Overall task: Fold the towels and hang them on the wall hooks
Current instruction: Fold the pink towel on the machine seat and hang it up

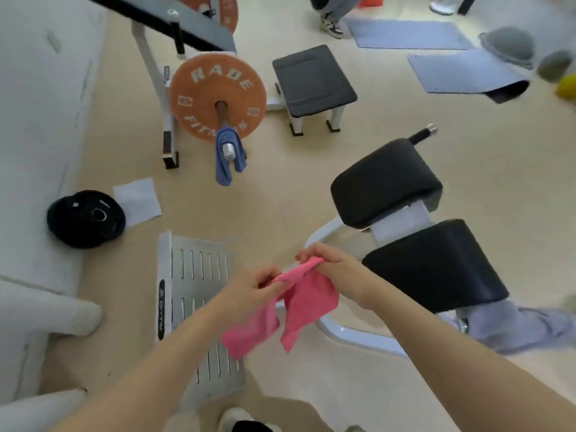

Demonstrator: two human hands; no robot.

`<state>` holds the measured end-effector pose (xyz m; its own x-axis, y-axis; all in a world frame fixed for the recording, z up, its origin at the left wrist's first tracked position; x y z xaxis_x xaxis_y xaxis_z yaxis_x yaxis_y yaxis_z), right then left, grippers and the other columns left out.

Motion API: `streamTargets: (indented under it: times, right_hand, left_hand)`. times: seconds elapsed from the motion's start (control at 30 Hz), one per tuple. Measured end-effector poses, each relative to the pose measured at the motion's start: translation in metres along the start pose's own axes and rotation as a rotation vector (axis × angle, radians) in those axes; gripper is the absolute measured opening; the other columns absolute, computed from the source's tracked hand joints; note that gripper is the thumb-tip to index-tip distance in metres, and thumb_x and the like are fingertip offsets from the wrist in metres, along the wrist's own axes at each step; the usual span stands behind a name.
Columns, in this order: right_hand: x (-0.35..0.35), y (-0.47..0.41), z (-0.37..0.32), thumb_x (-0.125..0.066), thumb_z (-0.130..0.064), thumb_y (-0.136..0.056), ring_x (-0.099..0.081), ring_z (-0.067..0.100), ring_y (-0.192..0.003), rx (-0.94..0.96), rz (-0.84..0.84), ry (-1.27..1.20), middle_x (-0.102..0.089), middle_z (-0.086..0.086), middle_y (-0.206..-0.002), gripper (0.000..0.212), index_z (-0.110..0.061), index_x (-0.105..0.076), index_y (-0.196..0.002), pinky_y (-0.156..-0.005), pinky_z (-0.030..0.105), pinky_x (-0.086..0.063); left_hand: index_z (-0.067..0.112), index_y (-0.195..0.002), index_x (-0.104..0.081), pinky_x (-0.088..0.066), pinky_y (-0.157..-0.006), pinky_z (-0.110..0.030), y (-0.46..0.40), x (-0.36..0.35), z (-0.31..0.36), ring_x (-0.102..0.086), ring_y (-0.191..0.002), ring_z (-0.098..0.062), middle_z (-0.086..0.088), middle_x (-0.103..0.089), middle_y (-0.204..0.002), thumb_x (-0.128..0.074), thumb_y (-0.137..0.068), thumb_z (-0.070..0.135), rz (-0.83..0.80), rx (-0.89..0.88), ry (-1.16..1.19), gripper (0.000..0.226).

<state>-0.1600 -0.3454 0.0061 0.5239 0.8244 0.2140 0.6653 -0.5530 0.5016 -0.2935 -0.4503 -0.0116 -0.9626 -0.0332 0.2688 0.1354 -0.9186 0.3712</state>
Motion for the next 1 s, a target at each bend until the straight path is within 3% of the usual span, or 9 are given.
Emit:
streamTargets:
  times: [0.2, 0.3, 0.4, 0.5, 0.57, 0.7, 0.8, 0.9, 1.0]
  right_hand:
    - [0.081, 0.093, 0.049, -0.037, -0.005, -0.092, -0.052, 0.015, -0.067, 0.010, 0.272, -0.356, -0.056, -0.001, -0.068, 0.028, -0.014, -0.055, -0.073, -0.062, 0.027, -0.042]
    - [0.110, 0.133, 0.085, -0.033, -0.003, -0.092, -0.048, 0.015, -0.065, 0.013, 0.336, -0.478, -0.051, 0.001, -0.066, 0.033, -0.013, -0.054, -0.068, -0.061, 0.028, -0.038]
    - [0.144, 0.170, 0.118, -0.037, -0.008, -0.090, -0.040, 0.014, -0.054, -0.018, 0.416, -0.609, -0.044, -0.002, -0.054, 0.037, -0.017, -0.051, -0.058, -0.048, 0.024, -0.033]
    - [0.184, 0.205, 0.160, -0.058, -0.022, -0.081, -0.044, 0.015, -0.050, -0.174, 0.580, -0.802, -0.047, 0.002, -0.056, 0.007, -0.016, -0.055, -0.082, -0.050, 0.026, -0.033]
    - [0.207, 0.228, 0.184, -0.057, -0.027, -0.084, -0.047, 0.015, -0.053, -0.229, 0.585, -0.835, -0.051, 0.001, -0.061, 0.009, -0.018, -0.056, -0.083, -0.053, 0.024, -0.034]
    - [0.256, 0.265, 0.214, -0.046, -0.035, -0.090, -0.052, 0.011, -0.049, -0.246, 0.606, -0.857, -0.053, -0.002, -0.062, 0.023, -0.022, -0.053, -0.072, -0.049, 0.020, -0.037]
    - [0.285, 0.277, 0.223, -0.035, -0.054, -0.092, -0.055, 0.009, -0.044, -0.220, 0.611, -0.816, -0.057, -0.007, -0.050, 0.045, -0.024, -0.054, -0.064, -0.045, 0.015, -0.039]
    - [0.306, 0.273, 0.225, -0.025, -0.065, -0.090, -0.060, 0.013, -0.051, -0.249, 0.555, -0.740, -0.063, -0.005, -0.048, 0.057, -0.025, -0.059, -0.069, -0.050, 0.019, -0.044]
    - [0.327, 0.263, 0.216, -0.032, -0.060, -0.091, -0.060, 0.012, -0.046, -0.264, 0.484, -0.721, -0.062, -0.005, -0.048, 0.052, -0.024, -0.060, -0.066, -0.052, 0.021, -0.045]
  left_hand:
    - [0.014, -0.088, -0.062, -0.040, -0.067, -0.028, -0.010, -0.102, 0.051, -0.050, -0.072, -0.011, 0.006, -0.055, -0.076, -0.061, -0.071, 0.050, -0.215, -0.053, 0.120, 0.040]
    - [0.001, -0.096, -0.061, -0.040, -0.069, -0.034, -0.007, -0.156, 0.060, -0.051, -0.075, -0.017, -0.005, -0.055, -0.081, -0.065, -0.067, 0.048, -0.335, -0.031, 0.111, 0.055]
    - [-0.003, -0.095, -0.062, -0.047, -0.068, -0.036, -0.001, -0.204, 0.063, -0.054, -0.074, -0.020, -0.013, -0.057, -0.082, -0.064, -0.061, 0.055, -0.370, 0.044, -0.065, 0.067]
    - [0.000, -0.097, -0.064, -0.051, -0.083, -0.043, 0.003, -0.247, 0.056, -0.061, -0.084, -0.024, -0.017, -0.065, -0.094, -0.059, -0.071, 0.057, -0.412, 0.138, -0.360, 0.063]
    - [0.008, -0.094, -0.069, -0.049, -0.089, -0.037, 0.010, -0.271, 0.054, -0.064, -0.094, -0.024, -0.008, -0.070, -0.096, -0.062, -0.071, 0.053, -0.417, 0.223, -0.403, 0.051]
    - [0.012, -0.089, -0.073, -0.052, -0.090, -0.033, 0.020, -0.314, 0.068, -0.067, -0.088, -0.018, -0.009, -0.073, -0.096, -0.069, -0.066, 0.050, -0.342, 0.304, 0.046, 0.045]
    - [0.014, -0.108, -0.065, -0.053, -0.078, -0.023, 0.018, -0.337, 0.092, -0.065, -0.090, -0.012, -0.002, -0.071, -0.100, -0.045, -0.095, 0.031, -0.293, 0.257, 0.387, 0.030]
    - [0.018, -0.104, -0.066, -0.053, -0.072, -0.025, 0.006, -0.341, 0.121, -0.066, -0.085, -0.013, 0.000, -0.072, -0.093, -0.040, -0.097, 0.026, -0.128, 0.207, 0.529, 0.028]
    - [0.016, -0.098, -0.067, -0.052, -0.075, -0.027, -0.016, -0.328, 0.154, -0.066, -0.081, -0.012, -0.001, -0.072, -0.089, -0.042, -0.094, 0.027, -0.014, 0.119, 0.554, 0.028]
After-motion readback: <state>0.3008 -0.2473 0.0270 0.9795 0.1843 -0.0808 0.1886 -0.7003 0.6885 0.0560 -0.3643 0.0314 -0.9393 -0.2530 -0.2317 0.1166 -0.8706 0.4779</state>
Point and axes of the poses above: each hand's wrist, its own y-axis away from the middle knuckle, its own x-axis out of the back of the hand, z = x × y, the point moved 3 cm from there along -y, towards the middle knuckle
